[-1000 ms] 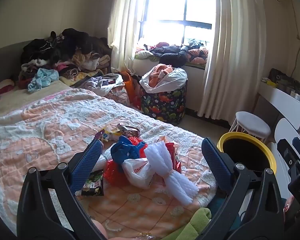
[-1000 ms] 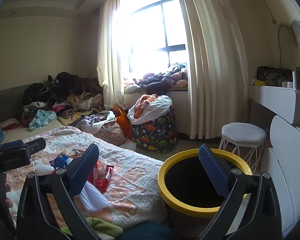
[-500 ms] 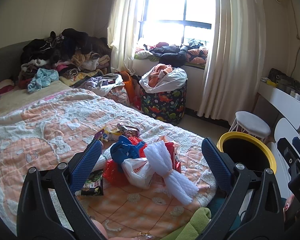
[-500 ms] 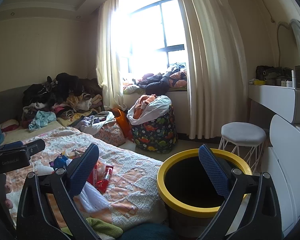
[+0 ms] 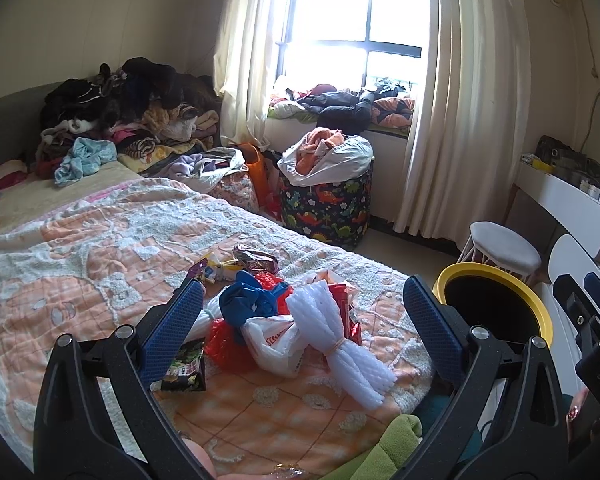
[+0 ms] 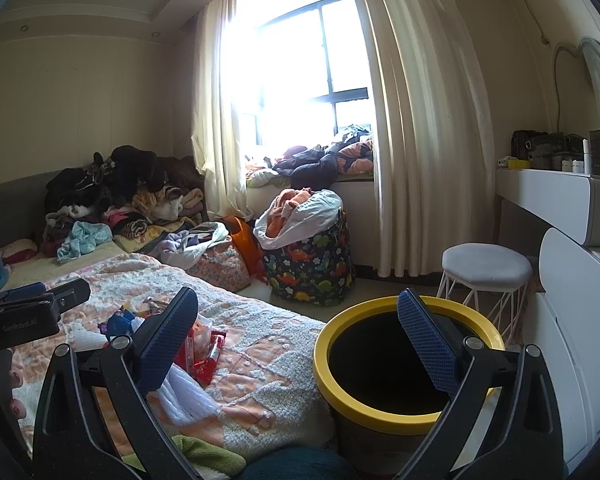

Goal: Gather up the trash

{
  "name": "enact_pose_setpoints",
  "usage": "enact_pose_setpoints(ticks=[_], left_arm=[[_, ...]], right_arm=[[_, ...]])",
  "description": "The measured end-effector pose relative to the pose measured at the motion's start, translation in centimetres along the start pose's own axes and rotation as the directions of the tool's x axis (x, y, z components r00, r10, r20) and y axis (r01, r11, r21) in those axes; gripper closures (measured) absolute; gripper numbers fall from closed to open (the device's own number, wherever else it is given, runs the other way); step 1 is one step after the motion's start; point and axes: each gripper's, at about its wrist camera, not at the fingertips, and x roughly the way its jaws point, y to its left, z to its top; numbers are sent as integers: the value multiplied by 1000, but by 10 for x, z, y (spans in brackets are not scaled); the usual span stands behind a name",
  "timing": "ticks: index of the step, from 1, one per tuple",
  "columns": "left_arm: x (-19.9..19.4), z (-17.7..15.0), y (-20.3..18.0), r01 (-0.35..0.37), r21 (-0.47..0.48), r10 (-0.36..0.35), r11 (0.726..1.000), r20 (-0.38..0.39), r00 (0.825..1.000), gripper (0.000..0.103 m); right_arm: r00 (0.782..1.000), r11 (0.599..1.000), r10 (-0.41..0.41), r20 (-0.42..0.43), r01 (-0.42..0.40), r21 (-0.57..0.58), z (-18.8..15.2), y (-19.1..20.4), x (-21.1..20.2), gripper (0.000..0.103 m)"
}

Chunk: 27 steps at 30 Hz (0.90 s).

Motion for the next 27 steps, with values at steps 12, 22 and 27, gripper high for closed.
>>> enact_pose_setpoints(ticks=[12,22,27], left_arm=[[0,0,0,-1,0,1,1000,1,1000,11],[0,0,1,6,-7,-6,1000,2,1000,11],[2,13,6,-13,-44,13,999,-3,1000,11]], right_arm=[[1000,1000,0,0,0,1,0,-1,0,6],[1000,1000,6,-11,-6,-1,1,0,0,6],[998,999,39,-41,-40,-13,-1,4,4,6]])
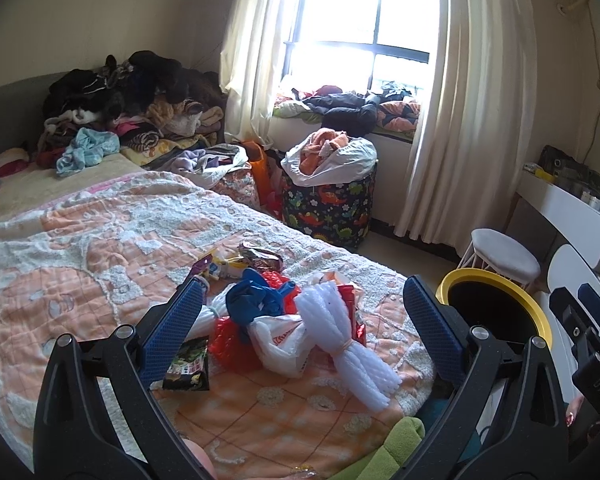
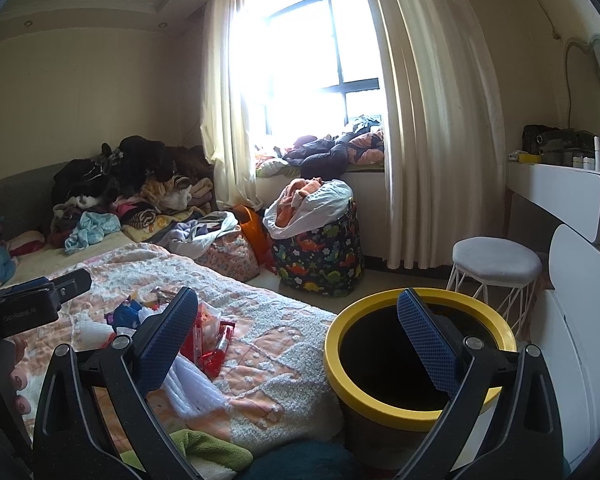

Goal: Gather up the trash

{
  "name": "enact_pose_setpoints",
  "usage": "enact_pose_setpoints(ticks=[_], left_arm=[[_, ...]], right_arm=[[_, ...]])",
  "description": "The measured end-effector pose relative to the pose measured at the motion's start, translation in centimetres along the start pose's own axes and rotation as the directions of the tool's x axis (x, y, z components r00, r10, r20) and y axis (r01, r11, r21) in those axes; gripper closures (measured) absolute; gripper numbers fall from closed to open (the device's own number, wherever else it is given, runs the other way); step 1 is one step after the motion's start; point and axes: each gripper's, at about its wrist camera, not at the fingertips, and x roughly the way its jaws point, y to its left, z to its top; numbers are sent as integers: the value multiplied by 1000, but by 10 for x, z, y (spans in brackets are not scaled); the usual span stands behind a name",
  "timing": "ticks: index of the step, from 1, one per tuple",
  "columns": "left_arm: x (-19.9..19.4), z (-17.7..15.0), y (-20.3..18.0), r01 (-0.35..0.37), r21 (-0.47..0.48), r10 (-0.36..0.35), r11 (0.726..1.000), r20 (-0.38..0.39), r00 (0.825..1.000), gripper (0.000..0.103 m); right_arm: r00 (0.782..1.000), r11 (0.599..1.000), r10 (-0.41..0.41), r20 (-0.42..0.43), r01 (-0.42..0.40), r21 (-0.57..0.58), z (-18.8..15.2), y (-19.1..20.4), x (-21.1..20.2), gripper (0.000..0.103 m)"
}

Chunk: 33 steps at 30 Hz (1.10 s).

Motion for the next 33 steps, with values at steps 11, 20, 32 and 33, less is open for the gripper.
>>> enact_pose_setpoints(ticks=[11,20,32,33], left_arm=[[5,-6,45,-42,-100,40,994,-23,999,11],[14,-7,84,-87,-150,80,985,-50,996,11],[61,-6,90,43,-111,-58,993,-135,989,11],[66,-7,88,59,-107,-75,993,-147,986,11]], right_arm=[[988,989,130,-86,-135,-53,-2,36,25,6],[954,963,236,-184,-254,-85,-7,71,48,6],[882,928,278,-380,-349,-130,-33,100,99,6],[873,925,282,-398,-358,-131,-35,100,103,6]])
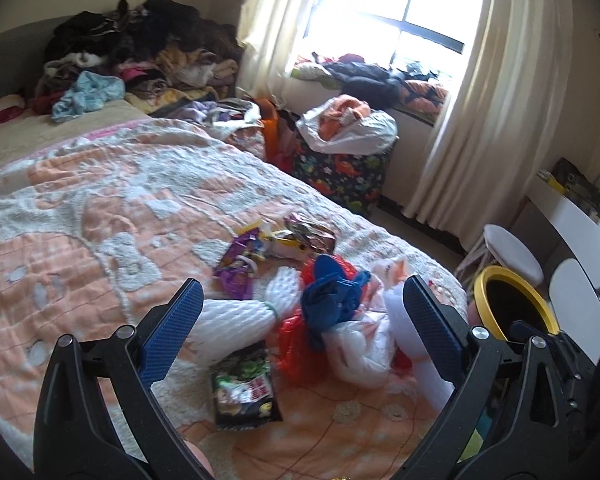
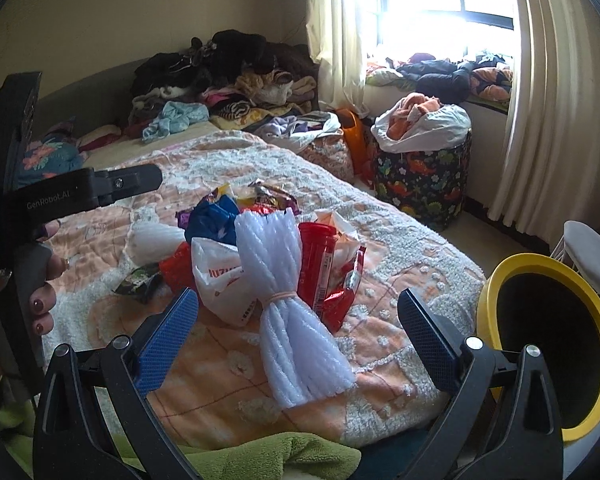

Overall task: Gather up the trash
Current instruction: 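Grasp the white foam net with the right gripper while the left gripper grasps the blue plastic bag, then carry the foam net and blue bag in both grippers over the yellow bin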

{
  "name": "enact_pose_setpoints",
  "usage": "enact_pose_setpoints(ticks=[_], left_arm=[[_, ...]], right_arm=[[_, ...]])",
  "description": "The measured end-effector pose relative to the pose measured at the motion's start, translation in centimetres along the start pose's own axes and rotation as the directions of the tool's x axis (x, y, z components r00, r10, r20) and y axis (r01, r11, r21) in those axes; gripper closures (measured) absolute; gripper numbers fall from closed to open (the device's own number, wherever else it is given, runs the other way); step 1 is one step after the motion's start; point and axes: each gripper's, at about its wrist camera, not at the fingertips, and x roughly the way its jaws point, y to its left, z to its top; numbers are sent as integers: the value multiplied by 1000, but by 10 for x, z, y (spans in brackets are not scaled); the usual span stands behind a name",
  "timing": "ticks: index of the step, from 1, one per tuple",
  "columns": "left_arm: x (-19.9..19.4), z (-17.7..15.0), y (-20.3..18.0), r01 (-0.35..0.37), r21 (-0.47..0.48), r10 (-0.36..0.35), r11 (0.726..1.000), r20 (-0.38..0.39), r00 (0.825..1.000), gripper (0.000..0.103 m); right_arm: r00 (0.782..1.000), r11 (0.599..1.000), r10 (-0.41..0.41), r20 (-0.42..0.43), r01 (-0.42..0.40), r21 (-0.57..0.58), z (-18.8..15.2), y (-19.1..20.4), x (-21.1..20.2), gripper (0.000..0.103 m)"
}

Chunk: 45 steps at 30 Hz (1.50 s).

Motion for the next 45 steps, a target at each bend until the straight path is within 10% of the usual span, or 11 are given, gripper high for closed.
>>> enact_pose_setpoints(ticks=[12,18,23,45], left_arm=[[60,2,-9,73,9,-70,997,-167,983,39],[74,-1,-10,89,-4,-88,996,-215,973,54],[75,-4,-17,82,23,-75,996,-217,973,91],[27,33,-72,111,73,-110,991,-10,994,97]], right_arm=[[986,999,44,-162,-48,-16,-10,-7,45,23],[971,997,63,-231,-74,-39,-20,-2,61,50],[971,994,102,-216,-106,-6,-22,-7,58,68],[996,978,84,25,-87,192,3,-84,-14,73]])
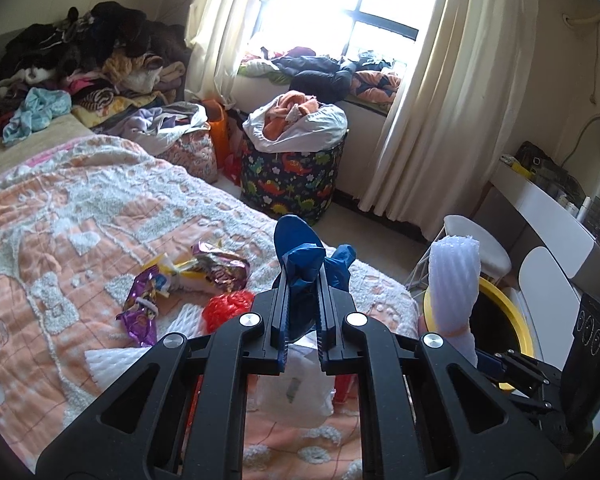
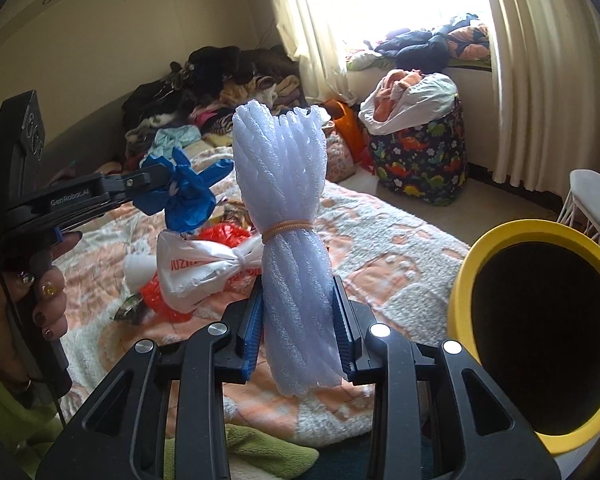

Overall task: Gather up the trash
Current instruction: 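Carry the foam net and blue bag in both grippers over the yellow bin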

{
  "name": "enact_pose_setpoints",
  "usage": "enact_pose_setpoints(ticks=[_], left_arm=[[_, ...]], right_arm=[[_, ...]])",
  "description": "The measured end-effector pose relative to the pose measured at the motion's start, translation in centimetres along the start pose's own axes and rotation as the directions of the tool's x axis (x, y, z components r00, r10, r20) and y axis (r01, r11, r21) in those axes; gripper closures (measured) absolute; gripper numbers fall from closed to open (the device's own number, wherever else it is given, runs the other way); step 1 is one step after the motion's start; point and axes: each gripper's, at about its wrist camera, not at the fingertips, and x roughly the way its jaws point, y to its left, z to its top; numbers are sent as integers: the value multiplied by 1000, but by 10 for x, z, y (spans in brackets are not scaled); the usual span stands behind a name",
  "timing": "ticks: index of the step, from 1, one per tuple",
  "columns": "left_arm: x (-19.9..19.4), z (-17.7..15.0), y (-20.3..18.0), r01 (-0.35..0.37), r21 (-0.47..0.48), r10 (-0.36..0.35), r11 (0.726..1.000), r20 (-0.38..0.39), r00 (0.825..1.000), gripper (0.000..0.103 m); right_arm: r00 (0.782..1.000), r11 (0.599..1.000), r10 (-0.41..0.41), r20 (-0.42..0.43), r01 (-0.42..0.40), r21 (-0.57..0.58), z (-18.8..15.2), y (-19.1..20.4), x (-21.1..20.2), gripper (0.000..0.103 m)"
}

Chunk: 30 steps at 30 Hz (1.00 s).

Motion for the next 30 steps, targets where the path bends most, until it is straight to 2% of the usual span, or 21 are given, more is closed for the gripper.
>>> enact_pose_setpoints(ticks=[5,10,17,30], left_arm=[[3,4,-8,12,0,-12,1000,-2,1000,97],[8,3,-25,81,14,-81,997,-18,997,97],[20,0,-53,122,45,-121,991,-39,992,97],[37,-12,-103,192,116,-184,974,-84,979,97]], right_arm=[[999,1000,-17,27,16,26,1,-12,-10,73],[998,998,-36,52,33,61,4,-28,-19,73],[993,991,-82,85,72,114,8,-52,-34,73],[984,966,-153,92,129,225,5,-97,-49,73]])
